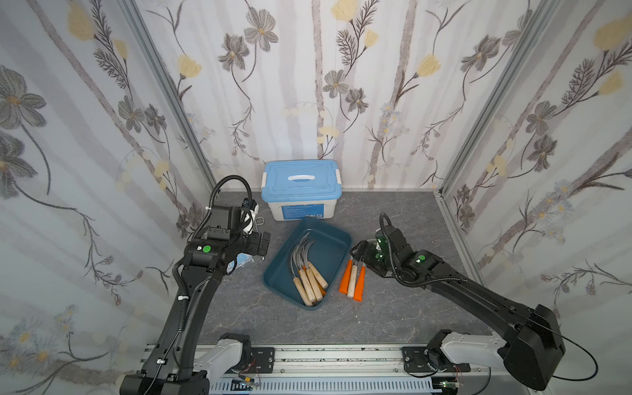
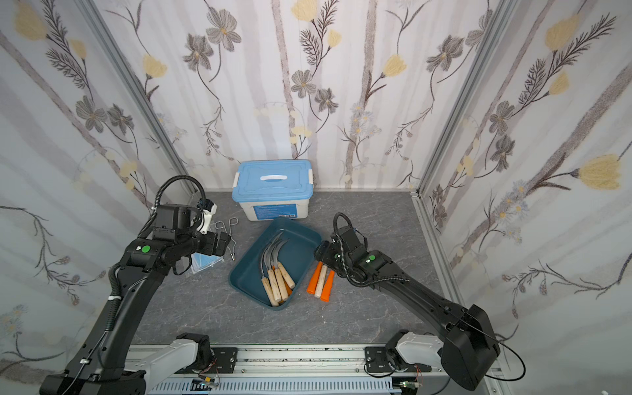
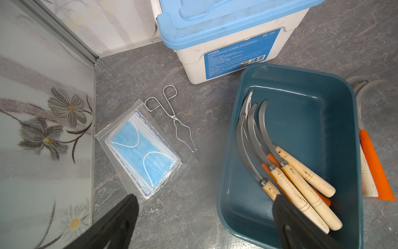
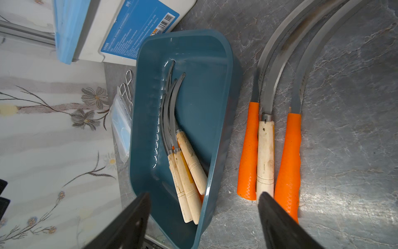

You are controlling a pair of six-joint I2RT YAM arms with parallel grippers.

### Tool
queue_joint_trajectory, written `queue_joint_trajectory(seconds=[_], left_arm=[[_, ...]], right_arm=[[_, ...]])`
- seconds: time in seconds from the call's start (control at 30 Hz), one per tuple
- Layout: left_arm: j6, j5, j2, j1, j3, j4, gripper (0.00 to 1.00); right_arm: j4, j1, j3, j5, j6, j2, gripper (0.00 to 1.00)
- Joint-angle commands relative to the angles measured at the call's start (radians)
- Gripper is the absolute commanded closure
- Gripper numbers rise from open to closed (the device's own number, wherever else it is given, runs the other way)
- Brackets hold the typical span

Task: Put small sickles into storage boxes
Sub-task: Pick up the sickle at the center of the board.

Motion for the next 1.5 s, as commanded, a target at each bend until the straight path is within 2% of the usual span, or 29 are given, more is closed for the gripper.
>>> queue_joint_trajectory(seconds=[0.0,0.27,0.4,0.57,0.73,0.87,1.0,1.1,1.3,1.47], left_arm=[[0.016,-0.016,0.012,0.001,0.012,0.026,0.0],[0.018,-0.022,0.039,0.001,0.053,0.029,0.0],[0.019,-0.018,0.056,0.0,0.076,0.031,0.0],[0.014,-0.018,0.063,0.001,0.091,0.036,0.0],[-0.01,0.023,0.059,0.0,0.092,0.001,0.0],[-0.009,0.046,0.037,-0.001,0.049,0.006,0.0],[-0.021,0.034,0.039,-0.001,0.058,-0.002,0.0],[-0.013,0.015,0.038,-0.002,0.066,0.008,0.0],[0.013,-0.013,0.062,0.0,0.11,-0.01,0.0],[0.037,-0.033,0.058,0.0,0.106,-0.004,0.0]], right_arm=[[0.023,0.002,-0.008,0.037,0.043,-0.019,0.0],[0.057,-0.003,-0.052,0.023,0.059,-0.057,0.01],[-0.003,0.0,0.018,0.047,-0.001,-0.007,0.11],[-0.084,-0.014,0.081,0.108,-0.086,0.043,0.15],[-0.218,-0.092,0.153,0.139,-0.196,0.098,0.17],[-0.26,-0.189,0.188,0.113,-0.29,0.145,0.18],[-0.284,-0.266,0.254,0.06,-0.324,0.245,0.18],[-0.28,-0.284,0.322,0.082,-0.362,0.308,0.18],[-0.266,-0.316,0.387,0.05,-0.399,0.4,0.17],[-0.239,-0.322,0.362,0.054,-0.345,0.404,0.18]])
